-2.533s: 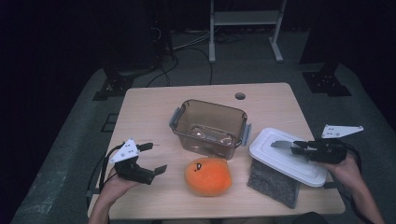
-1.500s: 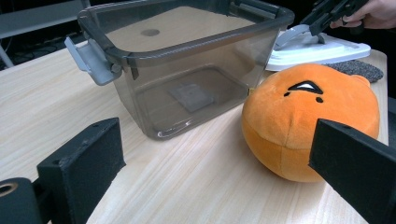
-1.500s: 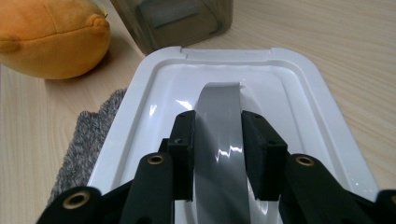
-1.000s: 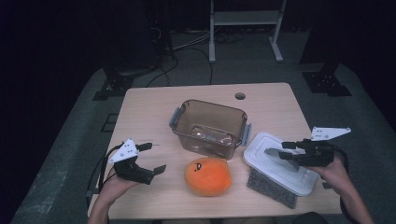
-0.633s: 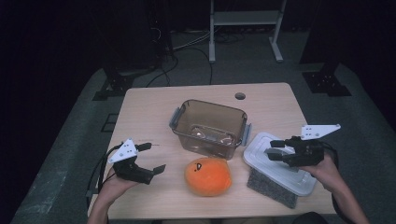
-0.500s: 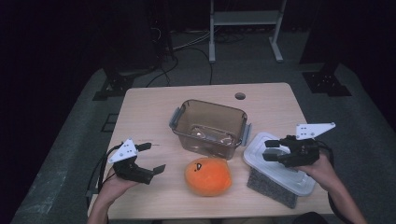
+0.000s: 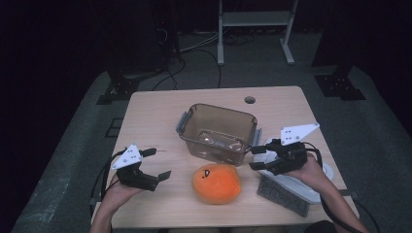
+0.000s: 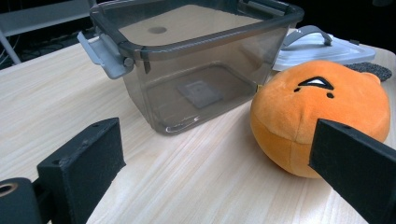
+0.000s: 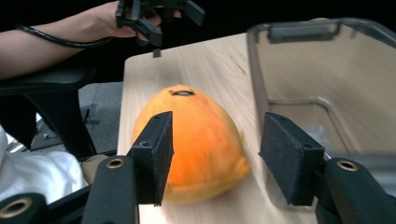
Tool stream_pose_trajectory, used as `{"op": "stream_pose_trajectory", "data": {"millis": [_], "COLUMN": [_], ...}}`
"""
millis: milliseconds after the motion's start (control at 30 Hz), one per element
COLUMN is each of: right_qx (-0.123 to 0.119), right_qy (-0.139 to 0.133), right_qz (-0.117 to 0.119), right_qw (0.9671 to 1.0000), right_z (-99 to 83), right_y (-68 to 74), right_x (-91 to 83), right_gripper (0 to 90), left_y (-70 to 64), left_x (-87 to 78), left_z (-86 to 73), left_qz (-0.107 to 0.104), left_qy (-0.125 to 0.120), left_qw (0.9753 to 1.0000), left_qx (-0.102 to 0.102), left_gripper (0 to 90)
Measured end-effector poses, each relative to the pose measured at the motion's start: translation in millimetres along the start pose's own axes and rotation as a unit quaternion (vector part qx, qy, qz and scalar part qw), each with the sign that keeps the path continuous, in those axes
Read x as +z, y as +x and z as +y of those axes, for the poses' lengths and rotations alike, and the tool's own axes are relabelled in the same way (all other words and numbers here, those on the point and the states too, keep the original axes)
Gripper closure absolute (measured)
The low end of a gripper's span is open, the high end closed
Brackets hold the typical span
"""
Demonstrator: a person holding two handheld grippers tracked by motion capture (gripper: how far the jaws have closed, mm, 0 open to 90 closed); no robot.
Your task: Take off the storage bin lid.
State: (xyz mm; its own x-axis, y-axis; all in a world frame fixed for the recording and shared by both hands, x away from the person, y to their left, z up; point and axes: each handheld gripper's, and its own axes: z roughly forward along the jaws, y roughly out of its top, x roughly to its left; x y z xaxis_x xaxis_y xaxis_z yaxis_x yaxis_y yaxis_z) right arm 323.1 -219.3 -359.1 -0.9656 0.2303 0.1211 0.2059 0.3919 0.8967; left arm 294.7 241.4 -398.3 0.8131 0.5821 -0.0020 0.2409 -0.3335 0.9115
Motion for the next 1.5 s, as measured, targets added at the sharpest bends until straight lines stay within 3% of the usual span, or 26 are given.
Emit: {"op": "stream_pose_trajectory", "data": {"millis": [267,667,1133,1500], "right_qx": [-0.021,-0.03,-0.029,-0.021], "right_qy": [0.018,0.036,0.057,0.067], "right_qz": [0.023,0.044,0.036,0.028], "right_qw": [0.9994,0.9979,0.9973,0.9971], "right_z": [16.6,22.6,17.6,12.9], "right_y": [6.2,7.5,10.9,9.0], "right_x": [30.8,71.9,98.6,112.1], "right_gripper": [43.7,47.7,58.3,58.5], "left_y": [0.7,1.1,0.3,0.7], "left_x": [-0.8,-1.6,-0.2,-0.7], "left_z": [-0.2,-0.2,-0.4,-0.4], "left_qz": [0.001,0.002,0.0,-0.001], "left_qy": [0.0,0.0,0.0,0.0], "left_qw": [1.0,1.0,1.0,1.0], "left_qx": [0.001,0.001,0.001,0.001], "left_gripper": [2.4,2.5,2.5,2.5]}}
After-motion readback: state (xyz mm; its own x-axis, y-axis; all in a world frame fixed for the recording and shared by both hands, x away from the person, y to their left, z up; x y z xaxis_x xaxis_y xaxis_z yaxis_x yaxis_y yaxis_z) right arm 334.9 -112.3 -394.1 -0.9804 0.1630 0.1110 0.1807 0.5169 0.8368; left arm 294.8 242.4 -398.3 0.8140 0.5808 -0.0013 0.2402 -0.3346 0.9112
